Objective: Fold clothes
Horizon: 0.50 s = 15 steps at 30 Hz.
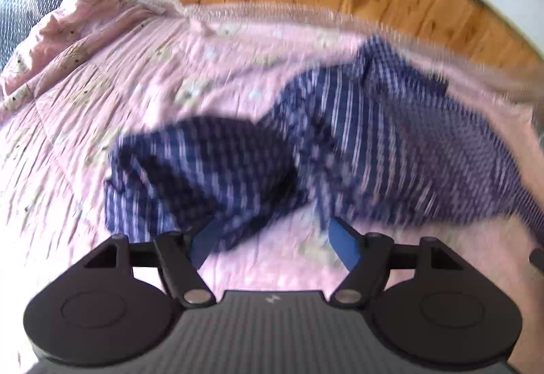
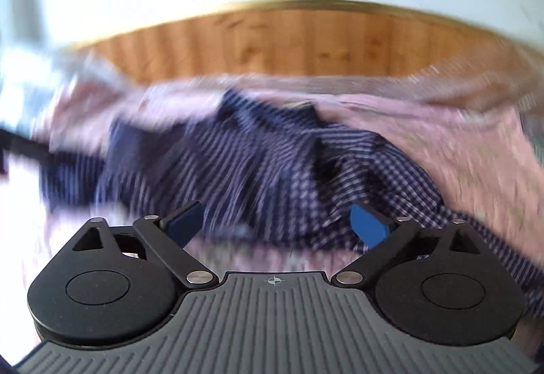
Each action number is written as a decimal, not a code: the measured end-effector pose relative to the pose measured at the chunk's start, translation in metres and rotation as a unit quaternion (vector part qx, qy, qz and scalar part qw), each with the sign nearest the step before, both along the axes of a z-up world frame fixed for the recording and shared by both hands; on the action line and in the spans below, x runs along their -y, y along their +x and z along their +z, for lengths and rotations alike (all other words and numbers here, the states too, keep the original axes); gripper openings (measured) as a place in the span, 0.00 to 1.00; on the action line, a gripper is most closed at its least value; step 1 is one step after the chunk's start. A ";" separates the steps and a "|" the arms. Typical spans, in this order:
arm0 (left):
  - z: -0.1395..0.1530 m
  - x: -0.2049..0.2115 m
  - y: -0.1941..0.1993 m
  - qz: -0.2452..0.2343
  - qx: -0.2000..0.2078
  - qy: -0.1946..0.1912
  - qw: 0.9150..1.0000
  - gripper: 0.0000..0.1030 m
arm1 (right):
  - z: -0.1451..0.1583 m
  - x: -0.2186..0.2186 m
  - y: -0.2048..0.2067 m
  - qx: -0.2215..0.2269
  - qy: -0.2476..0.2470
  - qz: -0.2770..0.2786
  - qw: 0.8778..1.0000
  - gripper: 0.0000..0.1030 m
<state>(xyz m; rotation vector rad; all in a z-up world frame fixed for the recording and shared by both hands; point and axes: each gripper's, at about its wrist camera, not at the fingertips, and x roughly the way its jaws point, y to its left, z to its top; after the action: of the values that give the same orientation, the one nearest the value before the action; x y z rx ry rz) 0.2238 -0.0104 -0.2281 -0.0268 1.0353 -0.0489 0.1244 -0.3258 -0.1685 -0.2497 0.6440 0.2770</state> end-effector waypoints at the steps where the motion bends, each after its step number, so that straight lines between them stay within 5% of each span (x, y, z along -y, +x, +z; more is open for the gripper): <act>1: -0.006 0.013 -0.004 -0.034 0.004 0.033 0.999 0.70 | -0.013 -0.012 -0.001 0.002 -0.055 0.025 0.998 0.94; 4: -0.017 0.068 -0.012 -0.135 0.059 0.169 0.975 0.70 | -0.039 -0.031 0.013 0.028 -0.164 0.050 0.985 0.94; 10: -0.044 0.133 0.010 -0.246 0.192 0.366 0.877 0.74 | -0.062 -0.027 0.070 0.038 -0.243 0.109 0.963 0.86; 11: -0.049 0.138 0.015 -0.262 0.203 0.386 0.861 0.74 | -0.065 -0.023 0.078 0.032 -0.251 0.122 0.960 0.77; 13: -0.057 0.138 0.024 -0.297 0.206 0.400 0.842 0.71 | -0.070 -0.016 0.091 0.016 -0.261 0.143 0.954 0.56; 14: -0.061 0.138 0.029 -0.313 0.203 0.401 0.836 0.53 | -0.071 -0.013 0.097 0.006 -0.265 0.151 0.952 0.37; 15: -0.062 0.136 0.032 -0.326 0.196 0.398 0.835 0.35 | -0.073 -0.009 0.101 -0.001 -0.267 0.156 0.951 0.29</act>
<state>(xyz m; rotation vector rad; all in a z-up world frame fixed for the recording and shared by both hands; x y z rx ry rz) 0.2563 -0.1461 -0.2898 1.0671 0.5450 -0.2298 0.2255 -0.3169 -0.2412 -0.8774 0.6735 0.4021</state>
